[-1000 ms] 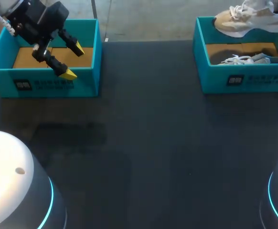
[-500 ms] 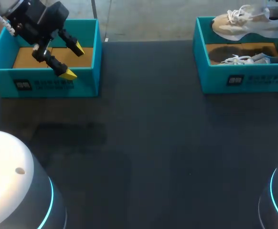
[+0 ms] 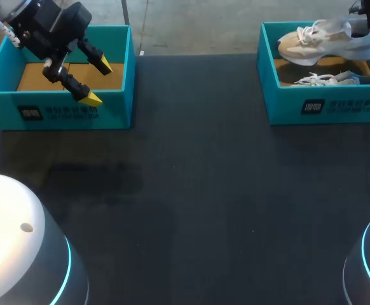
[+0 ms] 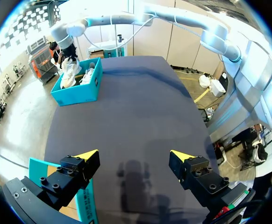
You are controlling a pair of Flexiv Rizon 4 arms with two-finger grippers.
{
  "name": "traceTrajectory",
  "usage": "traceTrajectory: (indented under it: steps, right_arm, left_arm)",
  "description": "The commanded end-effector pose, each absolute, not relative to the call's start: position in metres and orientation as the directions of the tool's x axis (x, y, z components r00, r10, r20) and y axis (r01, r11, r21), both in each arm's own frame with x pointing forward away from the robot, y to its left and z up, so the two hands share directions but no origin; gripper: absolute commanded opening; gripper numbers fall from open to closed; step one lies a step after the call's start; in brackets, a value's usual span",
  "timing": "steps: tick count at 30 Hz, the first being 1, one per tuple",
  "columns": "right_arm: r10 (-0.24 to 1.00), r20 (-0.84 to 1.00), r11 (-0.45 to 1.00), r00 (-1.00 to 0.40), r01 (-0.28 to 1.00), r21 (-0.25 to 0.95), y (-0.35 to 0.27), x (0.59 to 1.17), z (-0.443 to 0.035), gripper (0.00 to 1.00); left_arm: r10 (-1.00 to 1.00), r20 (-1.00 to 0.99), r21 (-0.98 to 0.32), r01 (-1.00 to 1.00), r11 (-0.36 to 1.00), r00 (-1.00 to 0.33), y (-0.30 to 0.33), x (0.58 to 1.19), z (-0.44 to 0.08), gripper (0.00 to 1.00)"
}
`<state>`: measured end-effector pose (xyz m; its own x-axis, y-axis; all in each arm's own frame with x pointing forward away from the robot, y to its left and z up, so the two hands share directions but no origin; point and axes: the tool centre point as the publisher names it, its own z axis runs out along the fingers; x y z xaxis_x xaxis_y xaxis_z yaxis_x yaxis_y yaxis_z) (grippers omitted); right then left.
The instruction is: Take the shoe out of the shoebox, open the shoe tongue, remove and reinsert the insole, then place the shoe into the shoebox
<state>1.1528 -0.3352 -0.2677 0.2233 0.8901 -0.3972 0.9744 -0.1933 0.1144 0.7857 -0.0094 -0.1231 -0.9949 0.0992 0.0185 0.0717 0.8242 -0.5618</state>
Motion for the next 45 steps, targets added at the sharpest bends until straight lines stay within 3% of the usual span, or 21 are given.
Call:
traceTrajectory:
  steps: [1,45]
  right_arm:
    - [0.889,-0.400,-0.196,0.221,0.975,0.103,-0.336,1.163,-0.274,0.00]
    - [0.887,-0.390,-0.236,0.247,0.969,0.076,-0.348,1.185,-0.348,0.00]
  left_arm:
    - [0.100,0.019,-0.560,0.072,0.825,-0.995,-0.009,0.786,-0.123,1.00]
    - [0.100,0.019,-0.560,0.072,0.825,-0.995,-0.009,0.786,-0.123,1.00]
